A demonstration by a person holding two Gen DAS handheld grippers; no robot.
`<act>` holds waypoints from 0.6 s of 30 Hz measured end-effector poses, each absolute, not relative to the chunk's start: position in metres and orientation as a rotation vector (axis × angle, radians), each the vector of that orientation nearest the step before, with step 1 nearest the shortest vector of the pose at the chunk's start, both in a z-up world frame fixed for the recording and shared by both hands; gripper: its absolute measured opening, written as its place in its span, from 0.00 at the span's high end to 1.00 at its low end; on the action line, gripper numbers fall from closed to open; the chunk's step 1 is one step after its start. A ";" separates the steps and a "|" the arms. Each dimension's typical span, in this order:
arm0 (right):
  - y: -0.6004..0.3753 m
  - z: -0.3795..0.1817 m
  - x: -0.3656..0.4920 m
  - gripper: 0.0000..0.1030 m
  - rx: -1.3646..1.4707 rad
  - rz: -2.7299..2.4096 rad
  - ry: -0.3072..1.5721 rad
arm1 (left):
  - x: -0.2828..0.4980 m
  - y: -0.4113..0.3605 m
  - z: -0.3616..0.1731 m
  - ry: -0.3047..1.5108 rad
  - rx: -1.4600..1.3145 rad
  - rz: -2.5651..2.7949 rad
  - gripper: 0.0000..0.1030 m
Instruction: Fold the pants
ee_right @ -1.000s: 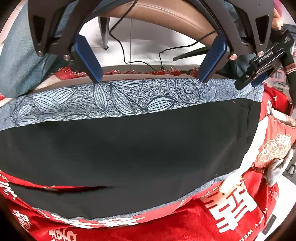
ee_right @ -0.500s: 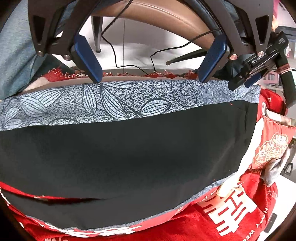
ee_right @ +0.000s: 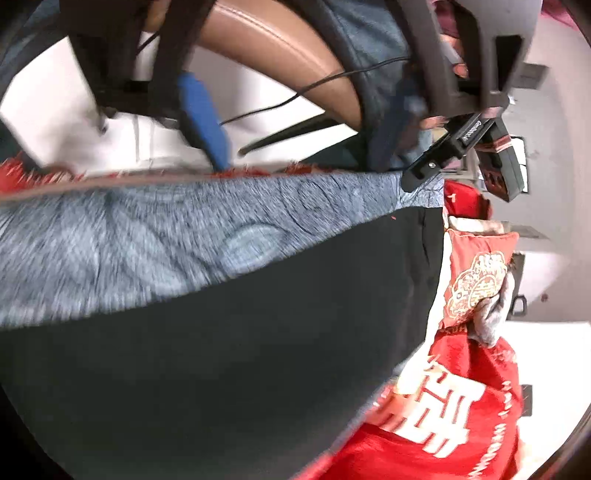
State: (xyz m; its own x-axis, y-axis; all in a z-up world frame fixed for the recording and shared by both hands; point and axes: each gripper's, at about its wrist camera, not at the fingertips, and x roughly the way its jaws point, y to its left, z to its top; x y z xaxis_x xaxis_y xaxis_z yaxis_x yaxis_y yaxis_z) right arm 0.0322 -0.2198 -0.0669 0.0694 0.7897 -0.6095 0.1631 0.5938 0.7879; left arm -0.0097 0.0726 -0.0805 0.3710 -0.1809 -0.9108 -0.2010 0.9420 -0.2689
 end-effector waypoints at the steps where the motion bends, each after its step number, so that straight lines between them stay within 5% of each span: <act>1: -0.221 -0.074 0.032 0.26 0.887 0.566 1.460 | -0.010 0.073 -0.080 1.200 -0.366 0.010 0.01; 18: -0.208 -0.087 0.048 0.26 1.064 0.711 1.311 | -0.019 0.061 -0.087 1.288 -0.549 -0.072 0.01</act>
